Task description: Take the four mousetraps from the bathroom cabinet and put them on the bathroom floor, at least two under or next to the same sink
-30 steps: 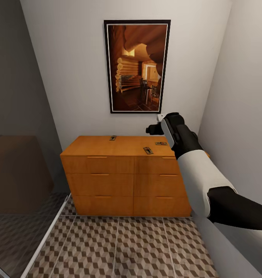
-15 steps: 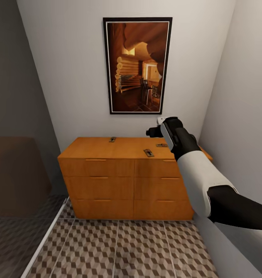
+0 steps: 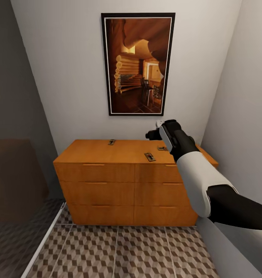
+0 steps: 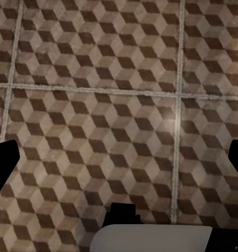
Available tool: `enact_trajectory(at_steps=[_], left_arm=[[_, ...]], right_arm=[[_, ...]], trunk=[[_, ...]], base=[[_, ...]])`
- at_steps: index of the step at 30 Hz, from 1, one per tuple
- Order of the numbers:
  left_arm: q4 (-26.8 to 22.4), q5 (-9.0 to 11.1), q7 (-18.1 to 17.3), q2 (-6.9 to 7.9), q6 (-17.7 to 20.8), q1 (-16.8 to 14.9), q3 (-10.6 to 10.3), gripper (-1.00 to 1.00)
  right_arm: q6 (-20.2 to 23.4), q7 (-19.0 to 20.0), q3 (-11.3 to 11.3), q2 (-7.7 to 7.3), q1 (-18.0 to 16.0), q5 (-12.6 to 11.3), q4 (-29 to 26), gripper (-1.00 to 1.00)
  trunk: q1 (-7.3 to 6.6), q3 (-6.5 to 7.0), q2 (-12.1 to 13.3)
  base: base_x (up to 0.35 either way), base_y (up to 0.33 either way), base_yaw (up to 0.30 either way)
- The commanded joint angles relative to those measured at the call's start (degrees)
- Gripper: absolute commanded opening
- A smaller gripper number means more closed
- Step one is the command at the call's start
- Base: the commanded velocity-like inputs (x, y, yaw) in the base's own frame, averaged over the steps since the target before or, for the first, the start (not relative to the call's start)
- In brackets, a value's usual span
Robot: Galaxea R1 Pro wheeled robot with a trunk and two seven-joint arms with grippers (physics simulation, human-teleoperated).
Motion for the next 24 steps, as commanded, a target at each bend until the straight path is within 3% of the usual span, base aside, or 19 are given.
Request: enact_trajectory(at_steps=[1,12,24], left_arm=[[0.00,0.06,0.09,-0.01,-0.16,-0.02,0.02,1.00],[0.01,0.06,0.09,-0.01,-0.16,-0.02,0.03,1.00],[0.01,0.06,0.09,-0.01,-0.16,-0.02,0.01,1.00]], right_arm=[[-0.54,-0.11,0.13,-0.04,-0.04,0.13,1.24,1.00],[-6.55,-0.11,0.13,-0.09,-0.04,0.20,9.25,1.00],[-7.85,-0.11,0.13,-0.09,-0.04,0.20,11.07,1.00]], trunk=[[0.00,-0.06,-0.03],[0.00,-0.06,-0.03],[0.00,-0.06,-0.03]], base=[[0.017,0.000,0.000],[0.005,0.000,0.000],[0.000,0.000,0.000]])
